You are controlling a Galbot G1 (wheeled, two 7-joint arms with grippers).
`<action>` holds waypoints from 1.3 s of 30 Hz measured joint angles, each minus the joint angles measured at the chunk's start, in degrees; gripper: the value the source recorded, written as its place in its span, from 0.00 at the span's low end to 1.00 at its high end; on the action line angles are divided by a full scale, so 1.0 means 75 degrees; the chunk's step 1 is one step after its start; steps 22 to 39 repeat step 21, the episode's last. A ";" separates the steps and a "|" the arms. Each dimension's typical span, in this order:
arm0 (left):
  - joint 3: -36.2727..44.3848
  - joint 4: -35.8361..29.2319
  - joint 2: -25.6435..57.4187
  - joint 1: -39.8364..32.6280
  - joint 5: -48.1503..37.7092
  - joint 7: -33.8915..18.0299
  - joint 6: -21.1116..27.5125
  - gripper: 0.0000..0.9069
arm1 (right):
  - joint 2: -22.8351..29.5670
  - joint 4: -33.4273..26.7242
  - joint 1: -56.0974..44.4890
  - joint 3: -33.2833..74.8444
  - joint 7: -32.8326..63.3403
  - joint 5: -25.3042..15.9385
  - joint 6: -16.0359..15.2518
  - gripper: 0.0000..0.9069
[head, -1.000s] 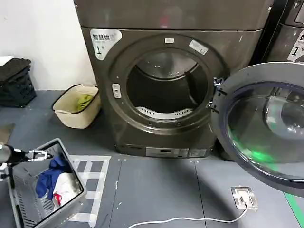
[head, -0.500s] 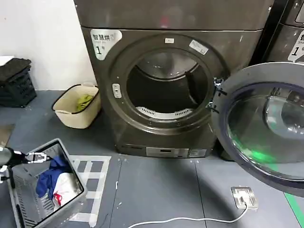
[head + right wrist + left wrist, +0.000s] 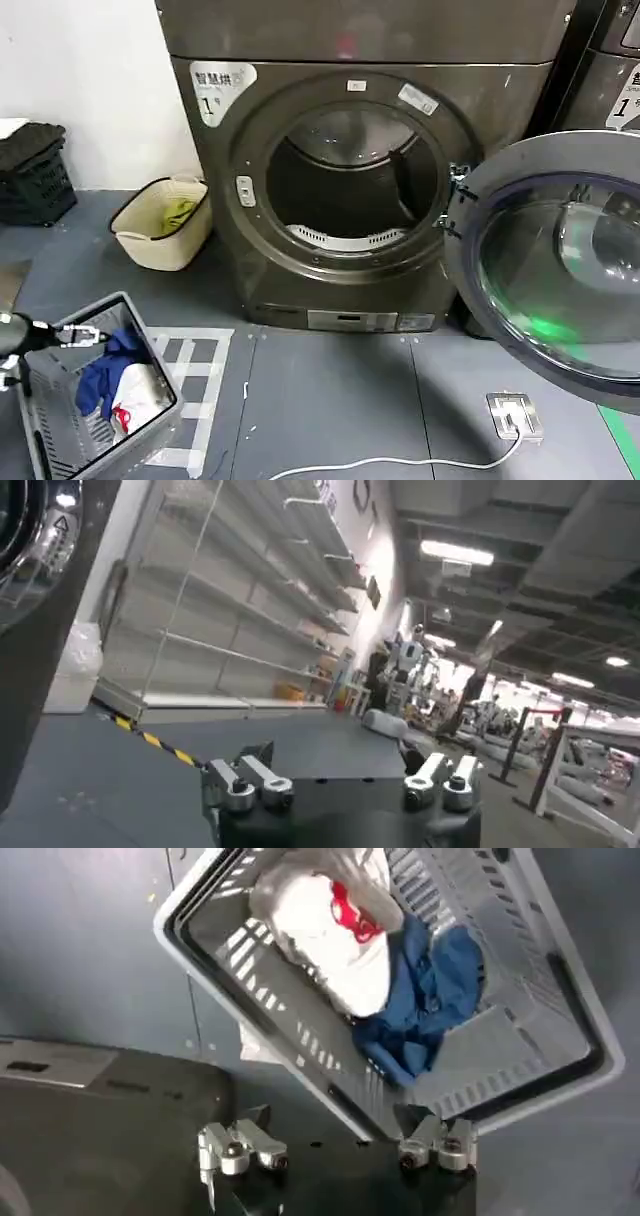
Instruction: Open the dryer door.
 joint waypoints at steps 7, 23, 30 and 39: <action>0.0015 0.0012 -0.0182 0.0170 0.0080 0.0007 0.0001 1.00 | 0.0055 -0.0011 0.0000 -0.0013 -0.0033 -0.0105 0.0078 1.00; 0.0021 0.0151 -0.0503 0.0478 0.0133 -0.0021 0.0002 1.00 | 0.0089 -0.0014 0.0027 -0.0021 -0.0022 -0.0148 0.0140 1.00; 0.0021 0.0151 -0.0503 0.0478 0.0133 -0.0021 0.0002 1.00 | 0.0089 -0.0014 0.0027 -0.0021 -0.0022 -0.0148 0.0140 1.00; 0.0021 0.0151 -0.0503 0.0478 0.0133 -0.0021 0.0002 1.00 | 0.0089 -0.0014 0.0027 -0.0021 -0.0022 -0.0148 0.0140 1.00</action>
